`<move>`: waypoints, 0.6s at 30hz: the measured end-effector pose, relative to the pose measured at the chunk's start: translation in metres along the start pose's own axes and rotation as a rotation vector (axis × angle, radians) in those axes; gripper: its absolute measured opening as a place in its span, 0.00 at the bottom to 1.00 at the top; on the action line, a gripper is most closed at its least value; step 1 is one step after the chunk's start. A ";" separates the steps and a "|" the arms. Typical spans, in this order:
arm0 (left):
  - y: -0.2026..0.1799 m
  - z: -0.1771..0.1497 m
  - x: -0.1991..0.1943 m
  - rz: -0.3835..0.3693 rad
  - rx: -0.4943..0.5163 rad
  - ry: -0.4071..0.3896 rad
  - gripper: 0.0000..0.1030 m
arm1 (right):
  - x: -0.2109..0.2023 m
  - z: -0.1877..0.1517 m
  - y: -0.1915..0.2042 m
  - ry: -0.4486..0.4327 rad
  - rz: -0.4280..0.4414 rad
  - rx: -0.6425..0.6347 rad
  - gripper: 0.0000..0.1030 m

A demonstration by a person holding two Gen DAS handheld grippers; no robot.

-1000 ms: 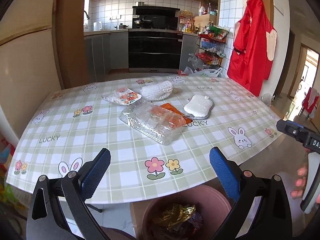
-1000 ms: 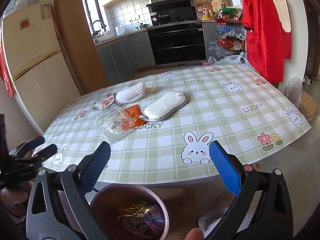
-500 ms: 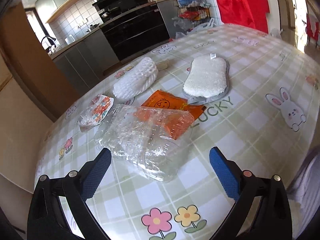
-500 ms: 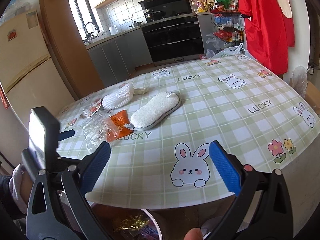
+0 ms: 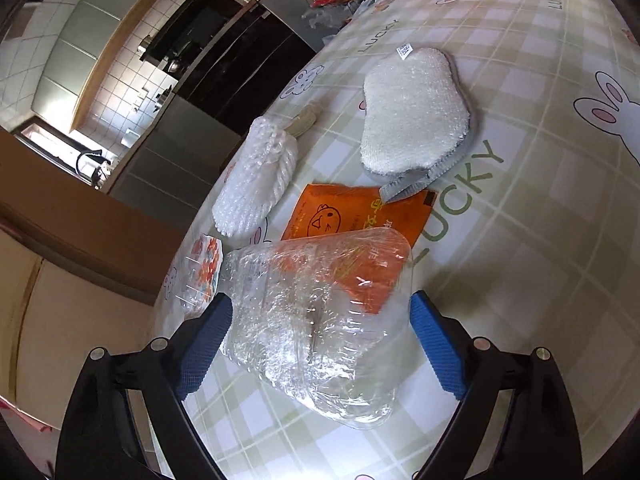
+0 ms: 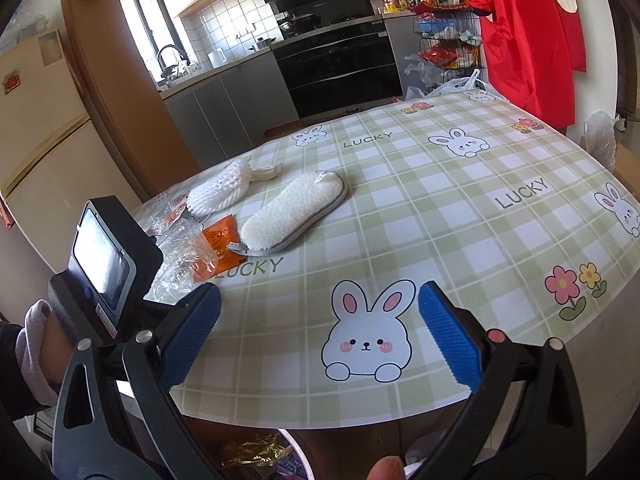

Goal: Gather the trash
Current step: 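Reach the left tool to the clear plastic packaging and grasp it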

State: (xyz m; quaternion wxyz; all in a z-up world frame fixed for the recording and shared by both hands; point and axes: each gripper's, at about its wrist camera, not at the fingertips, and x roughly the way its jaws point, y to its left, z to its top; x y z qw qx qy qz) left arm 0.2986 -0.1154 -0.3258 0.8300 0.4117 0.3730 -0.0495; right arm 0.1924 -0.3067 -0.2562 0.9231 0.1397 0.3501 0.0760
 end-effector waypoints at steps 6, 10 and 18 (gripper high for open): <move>0.002 0.005 0.006 0.006 -0.009 0.001 0.85 | 0.001 -0.001 -0.001 0.008 0.000 -0.002 0.95; 0.002 0.006 0.008 -0.077 -0.016 0.023 0.41 | -0.001 -0.001 0.002 0.010 0.007 -0.002 0.95; 0.032 -0.004 -0.025 -0.172 -0.134 -0.083 0.37 | -0.005 0.001 0.007 0.006 0.011 -0.010 0.95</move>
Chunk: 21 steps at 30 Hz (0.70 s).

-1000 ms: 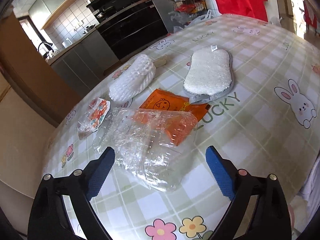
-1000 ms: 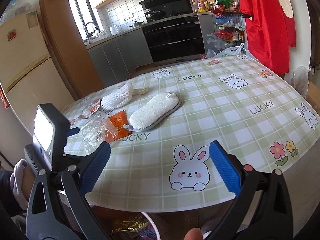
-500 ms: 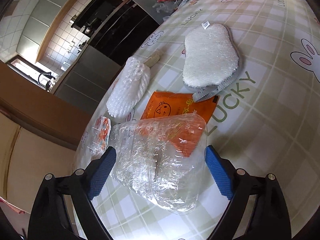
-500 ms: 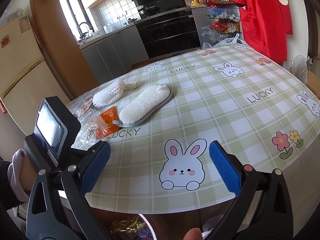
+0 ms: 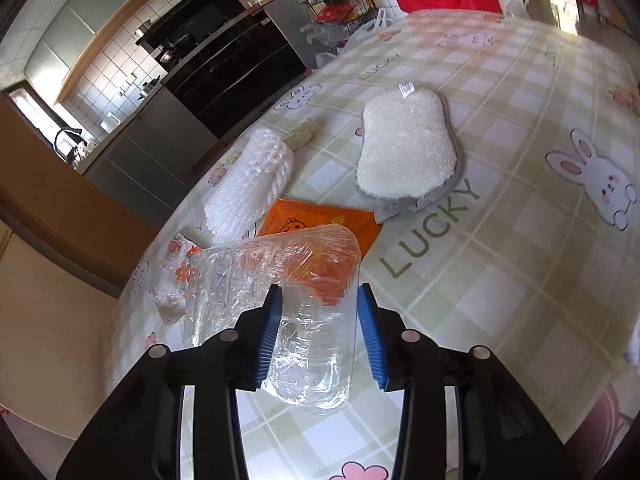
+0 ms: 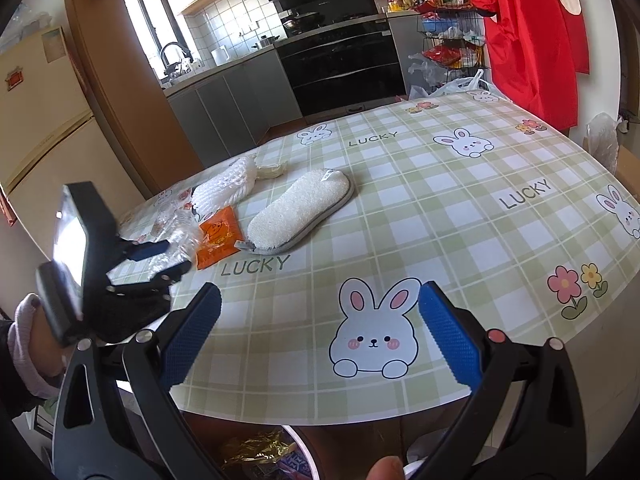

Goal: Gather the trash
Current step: 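Reach the left tool to the clear plastic packaging and grasp it, then lift the clear packaging with the left tool while the right tool grasps the orange packet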

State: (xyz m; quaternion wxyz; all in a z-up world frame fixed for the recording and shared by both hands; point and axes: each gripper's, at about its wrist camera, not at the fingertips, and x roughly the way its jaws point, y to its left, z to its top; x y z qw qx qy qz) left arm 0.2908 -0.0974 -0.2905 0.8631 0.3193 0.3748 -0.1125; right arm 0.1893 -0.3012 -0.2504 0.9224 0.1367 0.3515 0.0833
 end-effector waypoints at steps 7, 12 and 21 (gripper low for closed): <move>0.049 -0.008 -0.062 -0.168 -0.252 -0.102 0.37 | 0.001 0.005 0.010 0.003 0.016 -0.016 0.95; 0.076 -0.024 -0.100 -0.248 -0.423 -0.181 0.37 | 0.003 0.009 0.023 0.009 0.023 -0.046 0.95; 0.113 -0.059 -0.142 -0.295 -0.633 -0.283 0.37 | 0.016 0.018 0.056 0.037 0.050 -0.145 0.95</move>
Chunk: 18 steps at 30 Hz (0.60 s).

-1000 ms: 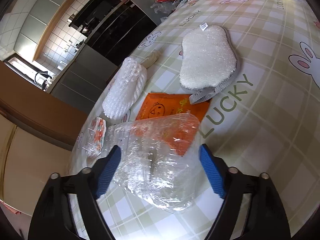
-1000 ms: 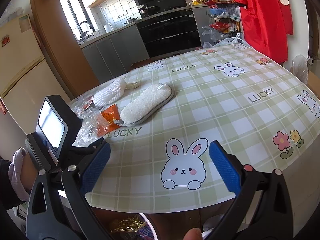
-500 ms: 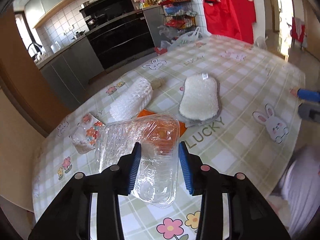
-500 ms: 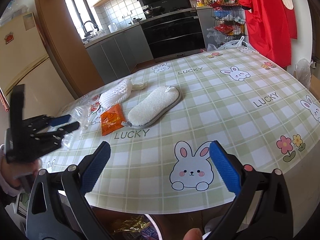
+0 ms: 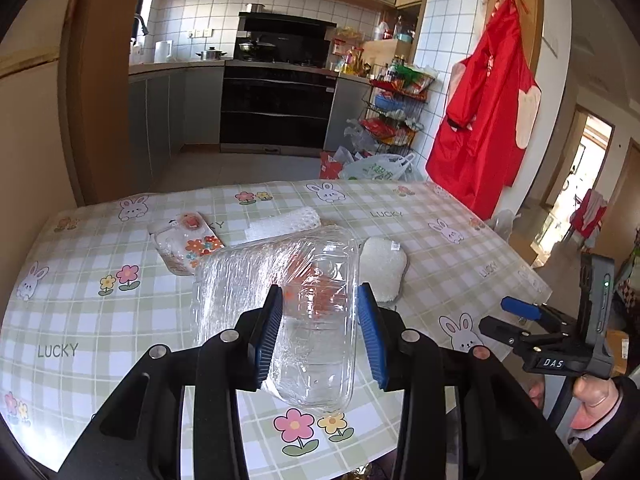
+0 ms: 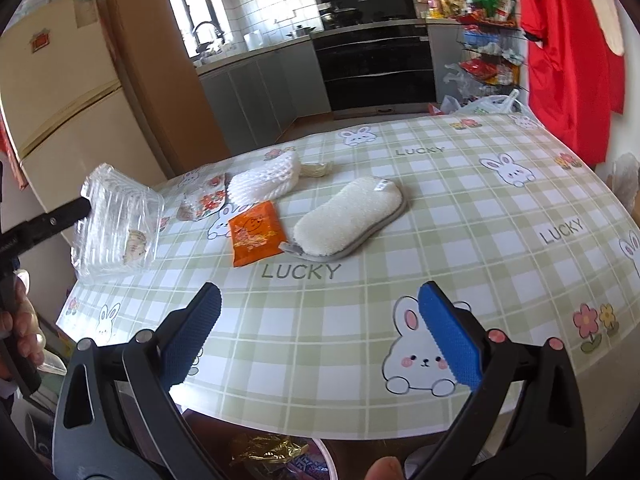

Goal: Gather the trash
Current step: 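Lift the clear packaging with the left tool while the right tool grasps the orange packet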

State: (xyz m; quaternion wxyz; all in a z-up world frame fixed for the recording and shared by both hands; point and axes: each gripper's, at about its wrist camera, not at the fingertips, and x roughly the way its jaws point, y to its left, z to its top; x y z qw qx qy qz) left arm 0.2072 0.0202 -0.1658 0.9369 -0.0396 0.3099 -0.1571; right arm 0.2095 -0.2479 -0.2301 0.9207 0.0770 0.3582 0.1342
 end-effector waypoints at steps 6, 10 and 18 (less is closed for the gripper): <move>0.022 -0.002 -0.025 0.007 -0.048 -0.044 0.37 | 0.042 0.018 0.022 0.088 0.101 -0.120 0.95; 0.035 -0.001 -0.036 0.015 -0.074 -0.073 0.37 | 0.086 0.037 0.045 0.126 0.126 -0.271 0.95; 0.055 0.001 -0.043 0.045 -0.106 -0.109 0.37 | 0.194 0.061 0.084 0.254 0.101 -0.364 0.94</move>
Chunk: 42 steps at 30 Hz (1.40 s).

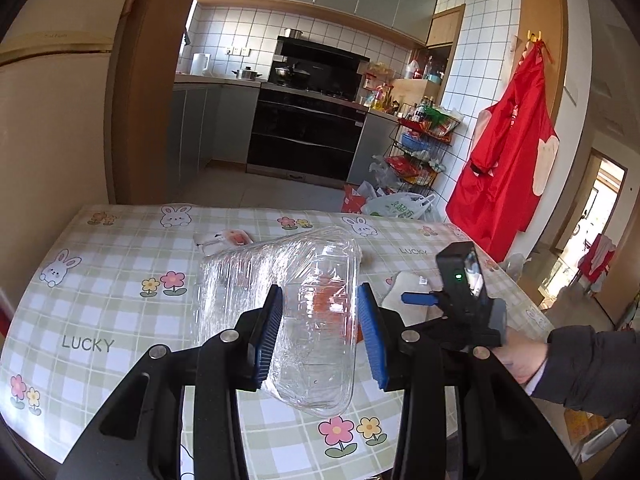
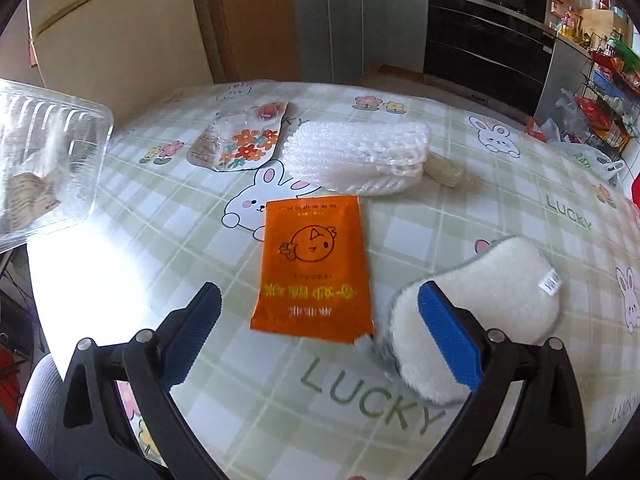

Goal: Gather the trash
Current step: 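Lift the clear packaging with the left tool while the right tool grasps the orange packet, then drop the orange packet into the bin with the right tool while the left tool holds the clear packaging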

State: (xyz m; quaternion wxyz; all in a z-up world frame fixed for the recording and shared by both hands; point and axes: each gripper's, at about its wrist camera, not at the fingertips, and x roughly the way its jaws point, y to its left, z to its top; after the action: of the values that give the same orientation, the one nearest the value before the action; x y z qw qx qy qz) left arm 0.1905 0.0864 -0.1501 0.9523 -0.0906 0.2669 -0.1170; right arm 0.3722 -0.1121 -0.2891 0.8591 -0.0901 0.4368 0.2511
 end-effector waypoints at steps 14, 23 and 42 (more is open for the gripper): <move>0.026 -0.001 -0.007 0.018 -0.064 -0.014 0.37 | 0.057 0.031 0.014 0.129 -0.059 -0.049 0.81; 0.026 -0.002 -0.009 0.022 -0.071 -0.022 0.37 | 0.056 0.028 0.020 0.163 -0.037 -0.040 0.56; 0.010 -0.006 -0.038 0.004 -0.047 -0.043 0.37 | -0.055 0.007 0.031 -0.063 0.006 0.013 0.54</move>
State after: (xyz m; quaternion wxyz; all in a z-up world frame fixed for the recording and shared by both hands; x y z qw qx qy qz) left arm 0.1579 0.1052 -0.1387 0.9557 -0.1151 0.2491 -0.1066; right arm 0.3339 -0.1027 -0.2391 0.8723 -0.0750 0.4113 0.2535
